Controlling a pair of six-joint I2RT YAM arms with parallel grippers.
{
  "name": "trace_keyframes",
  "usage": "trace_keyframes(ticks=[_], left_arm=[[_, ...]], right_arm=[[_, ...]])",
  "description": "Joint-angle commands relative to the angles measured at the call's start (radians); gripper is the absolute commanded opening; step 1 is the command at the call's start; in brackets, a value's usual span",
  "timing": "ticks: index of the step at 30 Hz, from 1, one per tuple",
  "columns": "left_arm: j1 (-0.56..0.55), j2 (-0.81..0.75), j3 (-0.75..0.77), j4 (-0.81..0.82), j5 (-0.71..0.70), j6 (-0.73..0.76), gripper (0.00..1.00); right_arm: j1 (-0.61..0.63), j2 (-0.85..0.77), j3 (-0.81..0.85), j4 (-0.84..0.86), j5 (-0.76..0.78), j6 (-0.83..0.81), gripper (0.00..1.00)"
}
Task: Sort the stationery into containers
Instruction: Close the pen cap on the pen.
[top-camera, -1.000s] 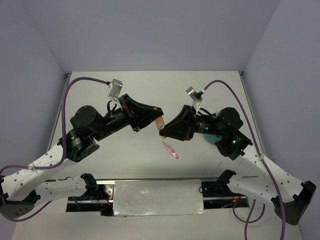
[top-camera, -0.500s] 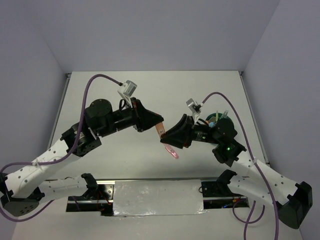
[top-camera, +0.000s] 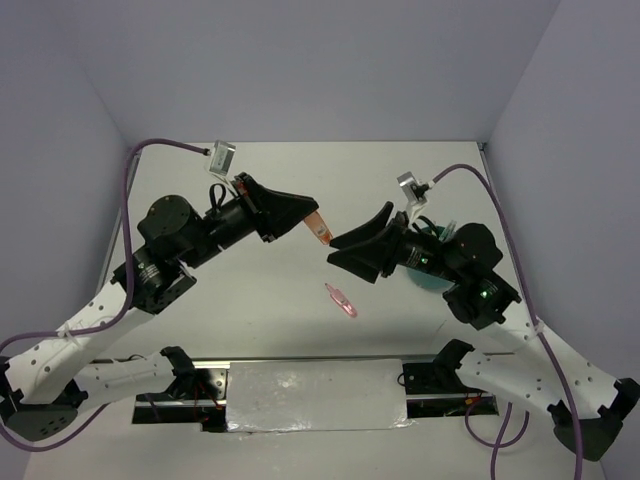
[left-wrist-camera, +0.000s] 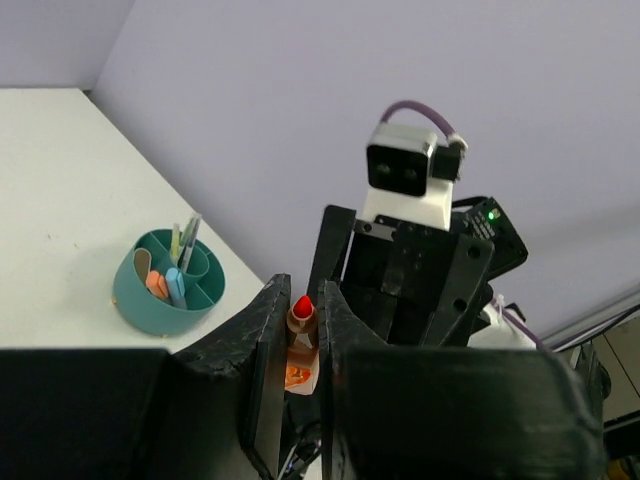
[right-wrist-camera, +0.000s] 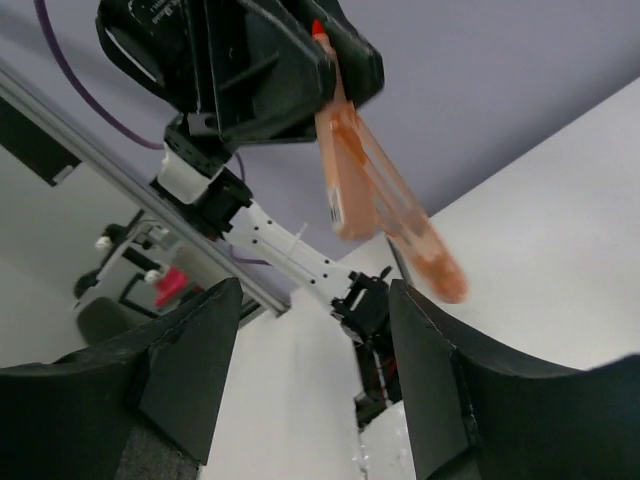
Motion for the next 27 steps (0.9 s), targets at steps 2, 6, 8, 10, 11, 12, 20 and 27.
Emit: trace_keyframes(ticks=[2,6,8,10,11,12,20,27], left_arm=[[0.0,0.007,-0.035,0.111,0.057,-0.058,0.0],[0.0,0.013,-0.058,0.154,0.086,-0.088,0.0],[0.0,0.018,-0.064,0.168,0.096,-0.099,0.0],[-0.002,0.021,-0.069,0.176,0.101,-0.102,0.0],[-0.002,0.022,-0.07,0.18,0.106,-0.104,0.0],[-0.002,0.027,-0.072,0.182,0.118,-0.104,0.0],[-0.002,0.038,-0.078,0.119,0.153,-0.059,0.0],[0.0,0.03,-0.066,0.021,0.13,-0.019,0.0]], right_arm=[[0.001,0.099,0.024,0.208,-0.074,0.189,0.65],[0.001,0.138,0.064,0.205,-0.078,0.188,0.59],[0.001,0.144,0.07,0.202,-0.069,0.186,0.58],[0.001,0.142,0.065,0.206,-0.06,0.182,0.55],[0.001,0.142,0.062,0.203,-0.052,0.18,0.53],[-0.001,0.139,0.059,0.205,-0.048,0.18,0.51],[-0.001,0.144,0.096,0.205,-0.064,0.157,0.38],[-0.002,0.127,0.113,0.13,-0.046,0.107,0.01]])
